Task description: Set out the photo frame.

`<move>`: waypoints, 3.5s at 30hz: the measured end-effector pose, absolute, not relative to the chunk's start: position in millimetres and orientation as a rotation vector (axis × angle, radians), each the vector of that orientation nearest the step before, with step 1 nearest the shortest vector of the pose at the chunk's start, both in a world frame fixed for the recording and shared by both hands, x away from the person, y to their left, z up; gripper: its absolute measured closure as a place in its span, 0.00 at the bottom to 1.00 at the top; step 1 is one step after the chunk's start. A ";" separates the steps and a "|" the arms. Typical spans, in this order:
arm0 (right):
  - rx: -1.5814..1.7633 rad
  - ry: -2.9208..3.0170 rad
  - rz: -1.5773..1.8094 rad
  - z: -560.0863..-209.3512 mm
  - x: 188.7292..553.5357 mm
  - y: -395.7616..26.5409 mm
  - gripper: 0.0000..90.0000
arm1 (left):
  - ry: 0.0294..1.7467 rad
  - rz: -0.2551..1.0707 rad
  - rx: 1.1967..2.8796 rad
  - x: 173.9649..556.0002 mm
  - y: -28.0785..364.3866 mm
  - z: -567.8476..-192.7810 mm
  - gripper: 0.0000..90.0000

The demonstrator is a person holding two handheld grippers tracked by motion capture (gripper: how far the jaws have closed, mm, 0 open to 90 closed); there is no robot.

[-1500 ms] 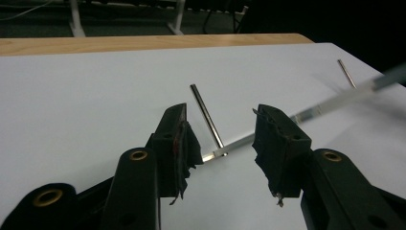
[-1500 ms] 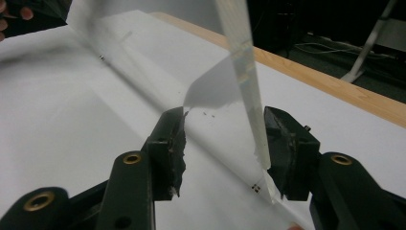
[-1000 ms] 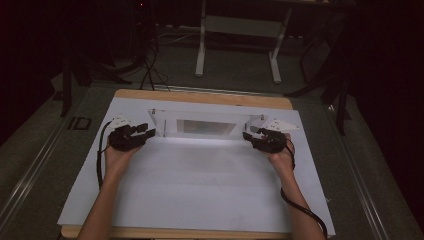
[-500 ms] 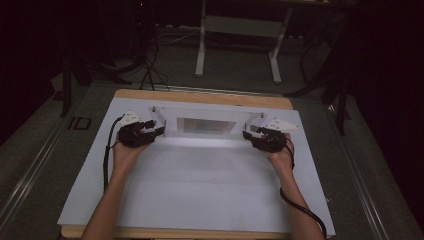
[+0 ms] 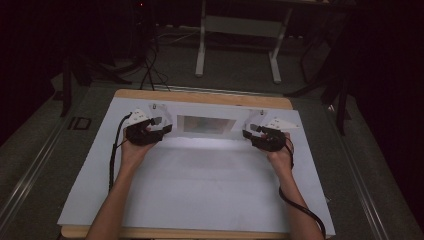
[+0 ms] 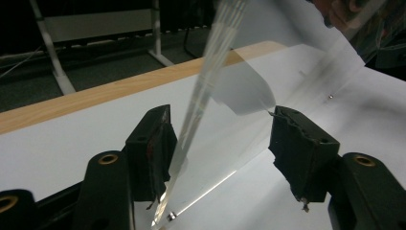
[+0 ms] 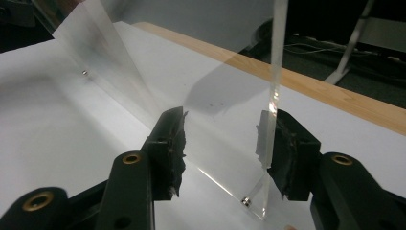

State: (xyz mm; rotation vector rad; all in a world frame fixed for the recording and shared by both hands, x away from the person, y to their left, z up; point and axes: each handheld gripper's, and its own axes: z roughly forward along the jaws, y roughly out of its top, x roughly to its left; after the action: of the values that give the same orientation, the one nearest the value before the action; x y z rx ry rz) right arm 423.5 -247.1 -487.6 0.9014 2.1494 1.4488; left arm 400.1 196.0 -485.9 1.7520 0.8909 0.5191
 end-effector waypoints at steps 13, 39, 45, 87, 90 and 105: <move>0.905 2.100 1.376 -486.6 422.2 -239.6 0.56 | 0.922 0.573 1.753 402.6 191.4 -485.7 0.46; 0.941 2.048 1.319 -484.6 425.7 -232.1 0.56 | 0.974 0.599 1.724 410.8 186.9 -485.5 0.46; 0.953 2.042 1.316 -484.3 426.7 -231.3 0.56 | 0.978 0.612 1.727 412.6 185.7 -484.6 0.46; 1.012 2.067 1.388 -469.0 406.0 -244.4 0.56 | 1.079 0.520 1.744 391.3 174.8 -465.0 0.46; 1.007 2.068 1.391 -467.9 403.5 -245.1 0.56 | 1.083 0.506 1.730 388.4 175.6 -465.8 0.46; 1.027 2.084 1.391 -465.6 391.1 -247.9 0.56 | 1.097 0.512 1.741 372.0 171.6 -460.0 0.47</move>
State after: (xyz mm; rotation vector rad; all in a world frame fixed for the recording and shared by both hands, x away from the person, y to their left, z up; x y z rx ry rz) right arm 391.1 -247.9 -465.6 1.0270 2.0839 1.3914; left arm 372.0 171.6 -460.0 1.7412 1.0973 0.5122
